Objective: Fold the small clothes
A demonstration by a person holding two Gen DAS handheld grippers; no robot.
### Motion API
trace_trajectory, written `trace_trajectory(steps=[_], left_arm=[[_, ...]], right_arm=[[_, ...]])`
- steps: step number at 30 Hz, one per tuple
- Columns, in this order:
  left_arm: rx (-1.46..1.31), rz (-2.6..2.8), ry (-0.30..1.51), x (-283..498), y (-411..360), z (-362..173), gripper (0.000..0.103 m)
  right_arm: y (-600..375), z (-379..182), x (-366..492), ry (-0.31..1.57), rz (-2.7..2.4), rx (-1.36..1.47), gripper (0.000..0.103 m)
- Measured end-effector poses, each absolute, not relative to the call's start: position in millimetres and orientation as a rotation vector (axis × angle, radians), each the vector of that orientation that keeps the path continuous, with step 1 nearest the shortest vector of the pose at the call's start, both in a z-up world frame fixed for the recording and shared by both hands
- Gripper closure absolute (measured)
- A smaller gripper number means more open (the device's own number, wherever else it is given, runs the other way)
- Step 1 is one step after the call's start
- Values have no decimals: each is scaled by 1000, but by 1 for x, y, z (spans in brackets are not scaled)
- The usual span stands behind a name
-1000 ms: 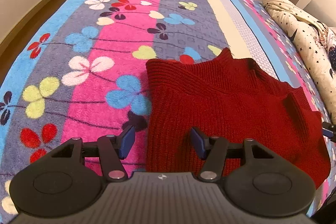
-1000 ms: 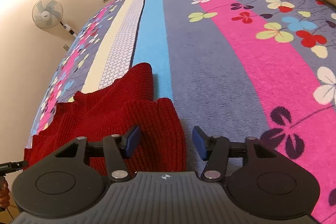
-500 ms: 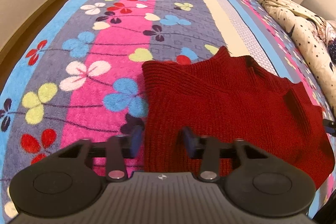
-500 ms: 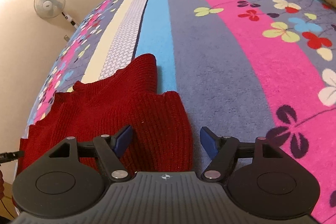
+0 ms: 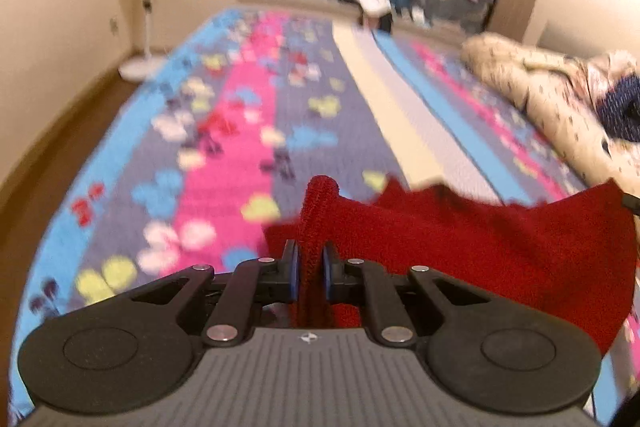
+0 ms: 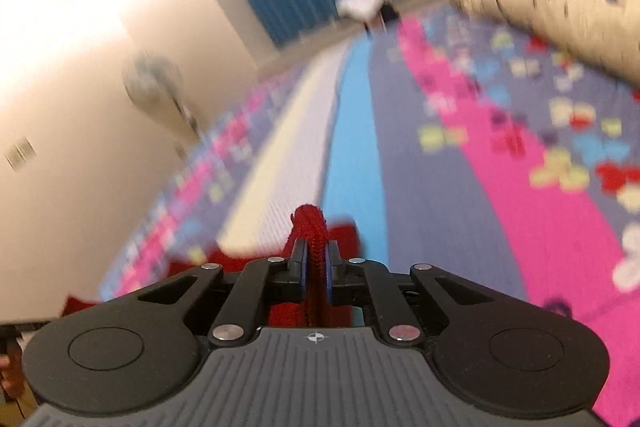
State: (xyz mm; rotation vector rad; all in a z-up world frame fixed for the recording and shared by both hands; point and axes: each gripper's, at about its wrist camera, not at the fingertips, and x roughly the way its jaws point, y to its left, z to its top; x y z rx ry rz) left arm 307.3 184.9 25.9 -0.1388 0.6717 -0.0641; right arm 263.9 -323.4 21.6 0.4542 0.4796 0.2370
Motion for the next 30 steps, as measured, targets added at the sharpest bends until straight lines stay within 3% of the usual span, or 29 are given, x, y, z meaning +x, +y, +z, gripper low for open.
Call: trace_trajectory(steps=[7, 18, 24, 26, 27, 29, 30], left_arm=[[-238, 79, 582, 319, 209, 36, 91], [-242, 120, 612, 360, 222, 11, 91], [-187, 126, 875, 393, 215, -54, 90], [-158, 120, 883, 394, 209, -59, 89], [-151, 128, 875, 393, 209, -56, 86], [-174, 150, 870, 388, 213, -50, 70], [-195, 157, 871, 385, 215, -45, 65]], right_arm=[[-312, 46, 271, 273, 184, 407, 96], [-280, 25, 332, 319, 121, 303, 96], [-256, -37, 382, 666, 5, 90, 96], [-250, -55, 388, 750, -5, 42, 96], [-249, -56, 386, 749, -14, 37, 94], [-253, -50, 381, 731, -43, 76, 91], [-257, -46, 378, 720, -53, 106, 83]])
